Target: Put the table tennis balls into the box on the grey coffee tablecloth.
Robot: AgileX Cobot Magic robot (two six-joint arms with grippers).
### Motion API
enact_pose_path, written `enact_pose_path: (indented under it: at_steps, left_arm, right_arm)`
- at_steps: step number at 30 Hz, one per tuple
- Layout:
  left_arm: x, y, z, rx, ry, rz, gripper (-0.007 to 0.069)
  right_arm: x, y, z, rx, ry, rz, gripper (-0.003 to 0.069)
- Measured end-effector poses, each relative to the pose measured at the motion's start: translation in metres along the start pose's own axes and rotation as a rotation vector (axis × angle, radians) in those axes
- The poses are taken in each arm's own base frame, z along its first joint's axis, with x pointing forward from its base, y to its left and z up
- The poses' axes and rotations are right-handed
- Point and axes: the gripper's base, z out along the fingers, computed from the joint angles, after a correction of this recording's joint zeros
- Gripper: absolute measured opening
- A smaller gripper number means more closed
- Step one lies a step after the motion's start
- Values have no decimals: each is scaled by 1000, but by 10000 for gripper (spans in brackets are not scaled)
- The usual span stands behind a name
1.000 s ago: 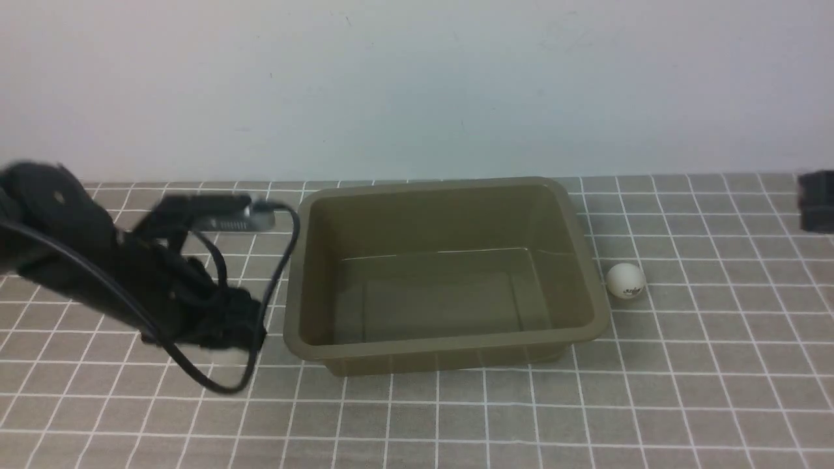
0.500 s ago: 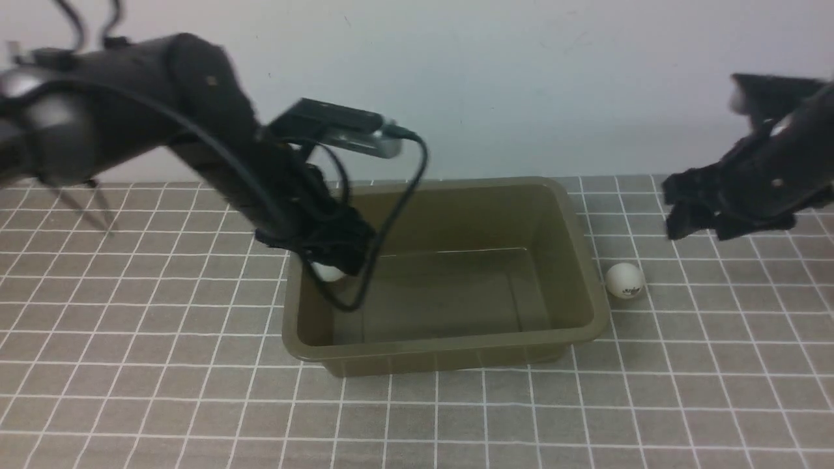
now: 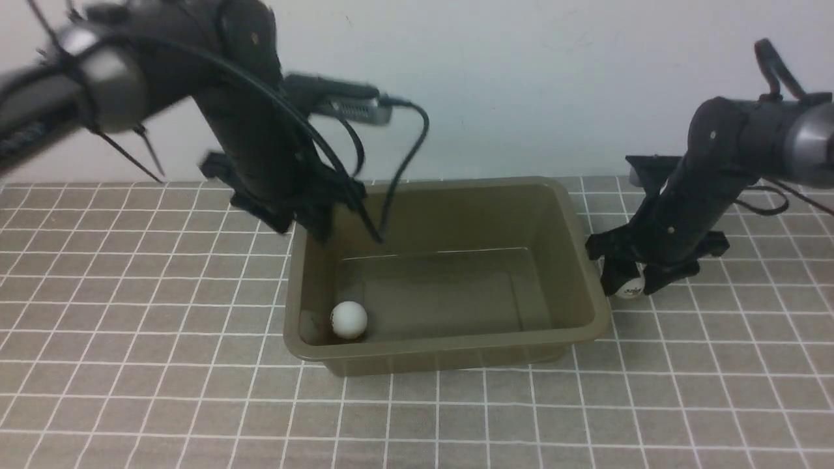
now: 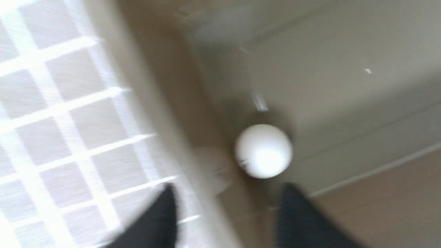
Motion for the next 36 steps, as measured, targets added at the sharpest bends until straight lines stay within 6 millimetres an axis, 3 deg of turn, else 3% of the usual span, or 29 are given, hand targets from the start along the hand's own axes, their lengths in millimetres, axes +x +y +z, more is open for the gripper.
enact_pose_path:
  at_steps: [1, 2, 3, 5, 8, 9, 10, 14, 15, 16, 18, 19, 20, 23, 26, 27, 29, 31, 32, 33, 34, 36]
  left_arm:
    - [1, 0, -4, -5, -8, 2, 138]
    - [9, 5, -49, -41, -92, -8, 42]
    - [9, 5, -49, -41, -91, -8, 42]
    - [28, 9, -97, -71, -195, -35, 5]
    - [70, 14, -142, -98, -285, -80, -5]
    - [84, 15, -149, -98, -298, -91, -5]
    - [108, 16, -157, -92, -324, -119, -5]
    - [155, 17, -159, -66, -385, -159, -5]
    - [186, 17, -150, -50, -419, -177, -5]
    - [188, 17, -154, -47, -439, -180, -5]
    - [231, 18, -143, -16, -524, -218, -5]
    - [234, 18, -142, -14, -530, -220, -5]
    - [260, 19, -137, 6, -592, -243, -5]
    - [294, 20, -130, 29, -682, -266, -5]
    - [311, 20, -128, 38, -724, -271, -5]
    - [313, 20, -128, 40, -732, -272, -5]
    - [320, 21, -129, 46, -764, -272, -5]
    - [321, 21, -130, 49, -779, -271, -5]
    - [321, 21, -130, 49, -785, -271, -5]
    - [320, 21, -130, 50, -788, -270, -5]
    - [320, 20, -131, 52, -797, -269, -5]
    - [318, 20, -132, 57, -821, -267, -5]
  right_arm:
    - [0, 0, -1, 1, 0, -1, 358]
    - [1, 1, -13, 5, -9, -10, 364]
    - [1, 1, -16, 5, -12, -11, 364]
    - [1, 5, -43, -3, -53, -10, 364]
    - [8, 20, -100, -62, -154, -8, 364]
    - [9, 24, -107, -76, -168, -13, 364]
    - [14, 41, -127, -115, -213, -46, 364]
    - [20, 75, -138, -167, -266, -178, 364]
    - [23, 97, -133, -191, -276, -247, 364]
    - [22, 99, -131, -192, -278, -255, 364]
    - [22, 116, -114, -206, -267, -283, 395]
    - [22, 117, -113, -207, -265, -281, 402]
    - [22, 118, -105, -203, -251, -256, 472]
    - [22, 114, -107, -171, -257, -240, 606]
    - [25, 111, -122, -144, -283, -259, 618]
    - [26, 110, -129, -131, -296, -266, 605]
    - [36, 105, -166, -101, -367, -282, 514]
    - [52, 98, -206, -75, -452, -285, 350]
    - [71, 92, -239, -69, -534, -276, 229]
    - [81, 88, -250, -62, -565, -266, 153]
    - [106, 79, -278, -70, -669, -248, 76]
    - [149, 64, -299, -87, -812, -220, 13]
